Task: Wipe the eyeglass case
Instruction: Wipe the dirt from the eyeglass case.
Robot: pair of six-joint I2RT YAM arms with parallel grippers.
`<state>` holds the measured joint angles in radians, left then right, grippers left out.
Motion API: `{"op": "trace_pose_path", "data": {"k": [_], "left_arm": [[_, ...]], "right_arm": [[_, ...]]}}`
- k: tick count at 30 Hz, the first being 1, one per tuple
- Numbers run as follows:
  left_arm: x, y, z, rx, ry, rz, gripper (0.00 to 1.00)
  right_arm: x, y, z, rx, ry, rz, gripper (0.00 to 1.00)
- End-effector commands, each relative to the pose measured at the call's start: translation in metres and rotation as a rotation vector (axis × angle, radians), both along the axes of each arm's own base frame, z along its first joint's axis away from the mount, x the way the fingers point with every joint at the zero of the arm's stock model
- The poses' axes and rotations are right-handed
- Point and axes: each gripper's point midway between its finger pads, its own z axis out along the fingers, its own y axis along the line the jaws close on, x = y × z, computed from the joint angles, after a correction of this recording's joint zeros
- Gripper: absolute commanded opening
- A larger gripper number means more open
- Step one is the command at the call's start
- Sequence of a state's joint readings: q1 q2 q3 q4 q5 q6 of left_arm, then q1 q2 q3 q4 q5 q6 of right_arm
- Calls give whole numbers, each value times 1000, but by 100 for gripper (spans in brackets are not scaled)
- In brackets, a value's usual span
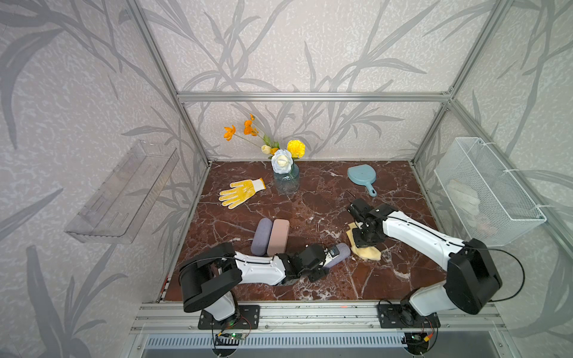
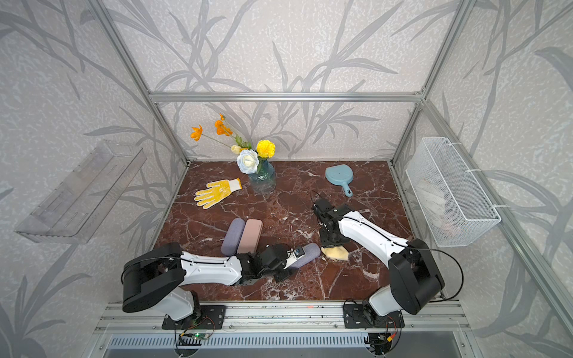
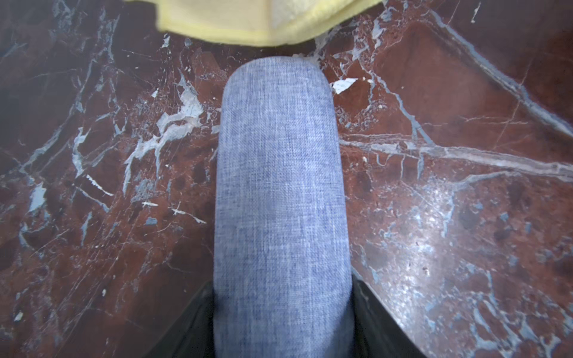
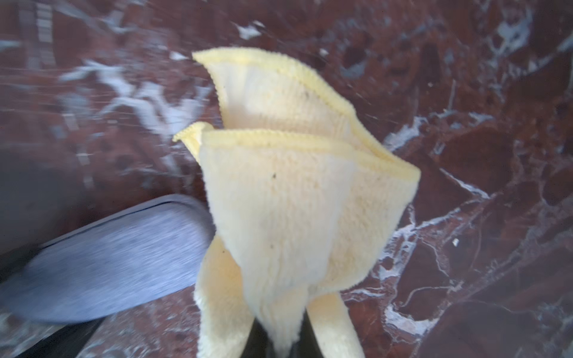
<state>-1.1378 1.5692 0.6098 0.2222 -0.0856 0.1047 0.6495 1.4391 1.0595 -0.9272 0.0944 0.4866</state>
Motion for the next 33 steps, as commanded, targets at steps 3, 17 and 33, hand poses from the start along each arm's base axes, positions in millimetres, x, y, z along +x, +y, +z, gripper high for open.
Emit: {"op": "trace_pose_path", "data": {"k": [3, 17, 33], "left_arm": [[4, 14, 7, 29, -109, 69, 16], [-4, 12, 8, 53, -199, 100, 13], [-7, 10, 11, 127, -375, 161, 11]], "right_arm": [[-40, 82, -17, 346, 200, -18, 0], [17, -53, -28, -375, 38, 42, 0], [-35, 100, -45, 349, 321, -3, 0]]}}
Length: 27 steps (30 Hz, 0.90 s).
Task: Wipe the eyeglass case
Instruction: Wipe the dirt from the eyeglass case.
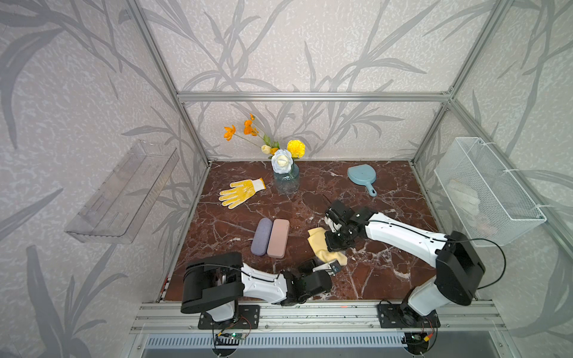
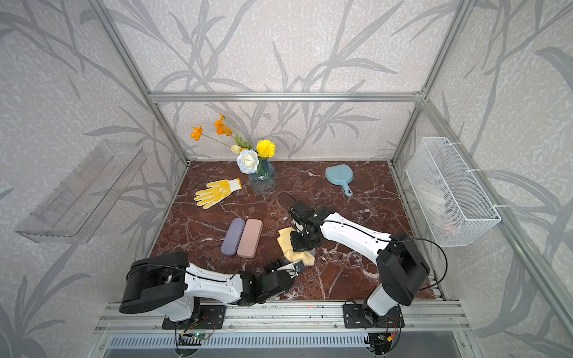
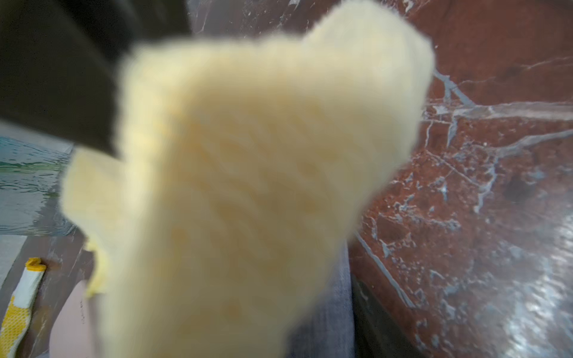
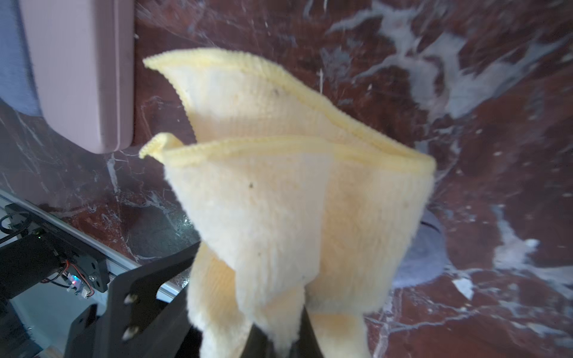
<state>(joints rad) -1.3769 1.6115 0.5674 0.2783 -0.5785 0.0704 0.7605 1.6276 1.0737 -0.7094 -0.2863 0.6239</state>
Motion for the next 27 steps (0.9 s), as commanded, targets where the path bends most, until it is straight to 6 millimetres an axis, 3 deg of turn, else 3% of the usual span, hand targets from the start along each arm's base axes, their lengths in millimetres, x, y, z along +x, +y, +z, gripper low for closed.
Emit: {"op": "trace_pose_path", "data": {"k": [1, 3, 5, 8, 11, 14, 18, 20, 23, 25, 27], "left_arm": [[6, -2, 6, 11, -63, 41, 11], [7, -2, 6, 16, -73, 46, 10], [6, -2, 6, 22, -85, 50, 10], [6, -3, 7, 30, -97, 51, 10], [6, -4, 7, 41, -102, 50, 9], [5, -5, 6, 49, -107, 46, 9], [5, -6, 7, 56, -127, 52, 9], [5, -6, 6, 67, -138, 52, 9], [4, -7, 6, 78, -155, 52, 9], [3, -7, 6, 79, -158, 51, 9], [4, -7, 6, 75, -158, 51, 9]], "right_arm": [[-3, -27, -21, -63, 80, -22, 0], [13, -83, -32, -283, 20, -20, 0], [33, -131, -26, -500, -72, 5, 0], [57, -161, 5, -708, -201, 59, 0], [65, -145, 42, -693, -319, 90, 0], [53, -91, 62, -458, -330, 104, 0], [15, -2, 48, -43, -136, 77, 0], [4, 19, 30, 68, -40, 46, 0], [5, 15, 7, 60, 2, 28, 0], [12, -14, -11, -23, 19, 4, 0], [24, -56, -26, -139, 15, -33, 0]]}}
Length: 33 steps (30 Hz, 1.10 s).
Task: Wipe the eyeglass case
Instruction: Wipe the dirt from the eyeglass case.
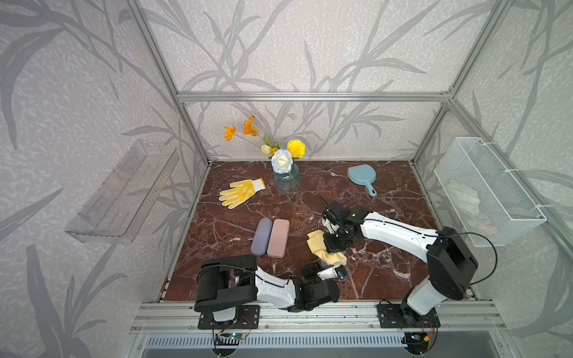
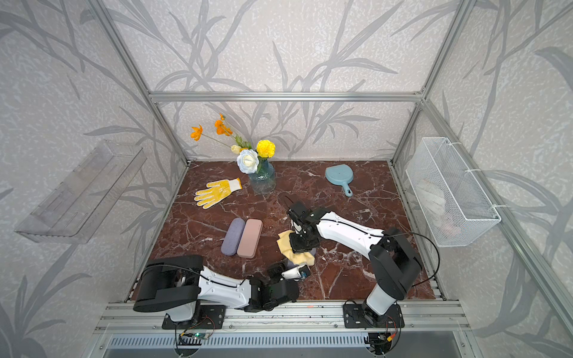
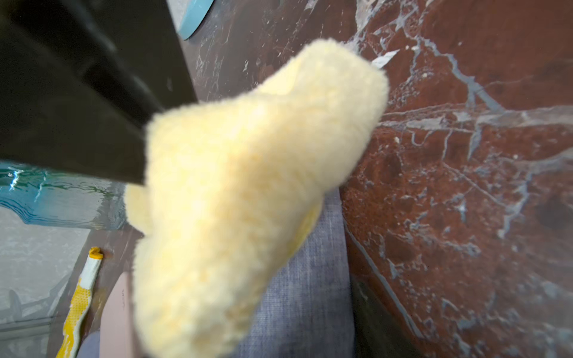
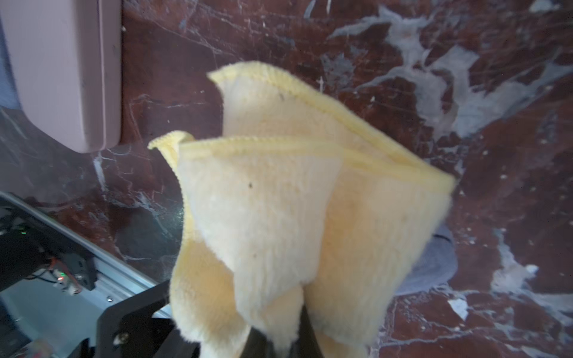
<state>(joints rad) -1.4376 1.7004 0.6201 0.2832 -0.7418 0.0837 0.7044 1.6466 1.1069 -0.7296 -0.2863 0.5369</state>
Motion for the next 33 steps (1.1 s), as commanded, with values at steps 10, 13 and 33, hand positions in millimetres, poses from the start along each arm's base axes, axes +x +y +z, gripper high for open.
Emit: {"op": "trace_pose_path", "data": {"k": [10, 13, 33], "left_arm": [[2, -2, 2, -2, -29, -2, 6], [2, -2, -2, -14, 27, -25, 5], [8, 6, -9, -126, 222, -62, 2]], "right_arm": [[70, -138, 29, -657, -314, -18, 0], [55, -92, 52, -497, -353, 43, 0], [32, -150, -33, -602, -117, -56, 0]]}}
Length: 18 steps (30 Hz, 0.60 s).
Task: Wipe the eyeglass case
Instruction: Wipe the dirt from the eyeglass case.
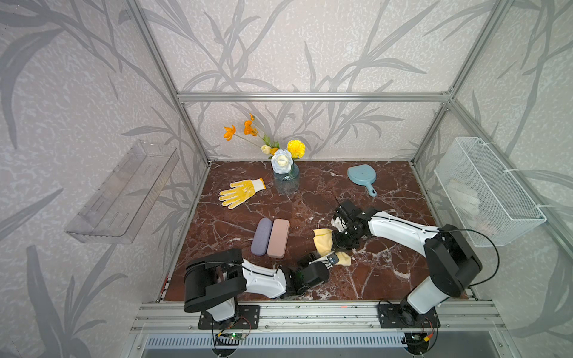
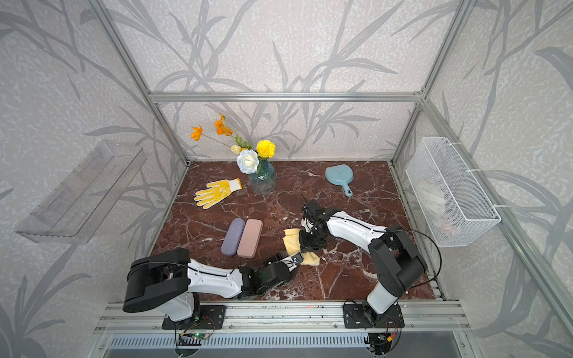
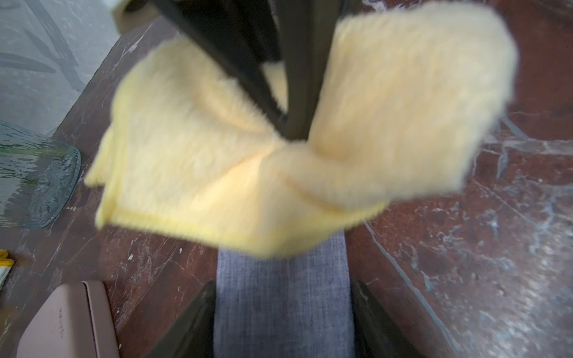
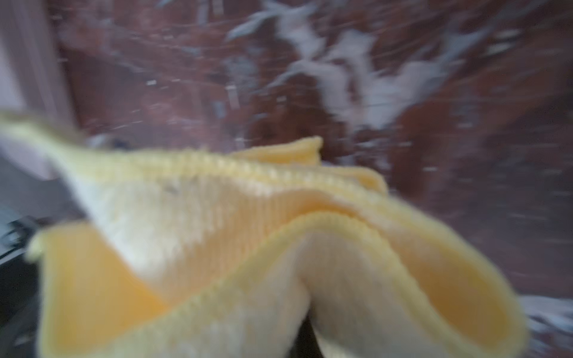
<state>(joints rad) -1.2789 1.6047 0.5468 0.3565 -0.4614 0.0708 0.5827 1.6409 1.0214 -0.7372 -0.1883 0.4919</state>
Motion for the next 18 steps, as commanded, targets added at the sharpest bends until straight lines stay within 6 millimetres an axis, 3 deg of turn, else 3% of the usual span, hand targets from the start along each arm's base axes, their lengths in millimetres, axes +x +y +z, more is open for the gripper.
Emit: {"op": "trace_pose_path", "data": {"k": [1, 4, 6, 8, 14, 16, 18], "left_arm": [[-10, 0, -7, 17, 33, -41, 2], [-10, -1, -7, 20, 35, -44, 2], [-10, -1, -7, 21, 35, -40, 2], [-9, 0, -6, 21, 34, -34, 2], [-9, -1, -6, 32, 20, -24, 1], [-8, 1, -6, 36, 11, -14, 1], [-8, 1, -5, 43, -1, -6, 1]], "right_arm": [[28, -96, 5, -514, -136, 49, 0], [51, -92, 36, -569, -258, 70, 0], [55, -72, 57, -548, -329, 117, 0], [47, -40, 72, -462, -362, 179, 0], [-23, 72, 48, 190, -10, 120, 0], [-30, 84, 42, 268, 40, 92, 0], [-30, 76, 31, 239, 50, 84, 0]]}}
